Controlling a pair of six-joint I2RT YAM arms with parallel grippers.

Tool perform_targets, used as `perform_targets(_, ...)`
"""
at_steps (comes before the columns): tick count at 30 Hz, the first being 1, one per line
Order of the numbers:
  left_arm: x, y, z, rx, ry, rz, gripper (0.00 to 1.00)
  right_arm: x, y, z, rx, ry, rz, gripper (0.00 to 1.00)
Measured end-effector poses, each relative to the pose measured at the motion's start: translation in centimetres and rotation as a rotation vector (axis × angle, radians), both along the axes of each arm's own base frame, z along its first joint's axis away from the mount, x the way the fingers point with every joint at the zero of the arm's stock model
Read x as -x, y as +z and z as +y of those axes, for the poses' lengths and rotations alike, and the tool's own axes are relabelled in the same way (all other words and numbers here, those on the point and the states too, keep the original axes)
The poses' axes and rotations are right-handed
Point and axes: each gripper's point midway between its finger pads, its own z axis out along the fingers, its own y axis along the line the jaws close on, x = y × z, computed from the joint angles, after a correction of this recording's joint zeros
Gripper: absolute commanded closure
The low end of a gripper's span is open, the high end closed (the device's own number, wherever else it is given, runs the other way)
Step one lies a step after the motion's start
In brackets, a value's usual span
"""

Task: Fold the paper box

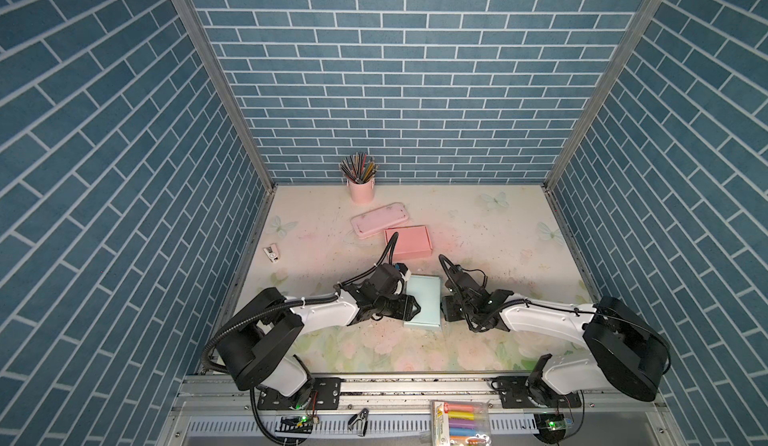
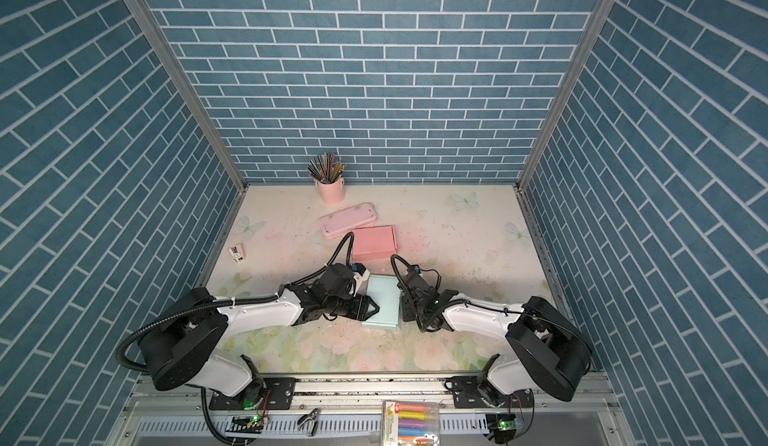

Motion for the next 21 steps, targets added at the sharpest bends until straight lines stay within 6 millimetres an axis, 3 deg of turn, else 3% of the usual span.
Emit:
perform_targets(7,0.8,0.0,1.5,0.048,0.012,0.031,0.40,0.5,0.2,0.4,-0.077,0.010,0.005,0.49)
perform_targets(15,0.6,1.0,2.5,0.078,0.032,0.008,0.36,2.4,0.2,-1.3,-0.101,0.011,0.025,0.49)
perform_targets(21,1.9,1.1,3.4,0.088,0.038,0.007,0.37,3.3,0.2,-1.5,-0.119,0.008,0.038,0.51)
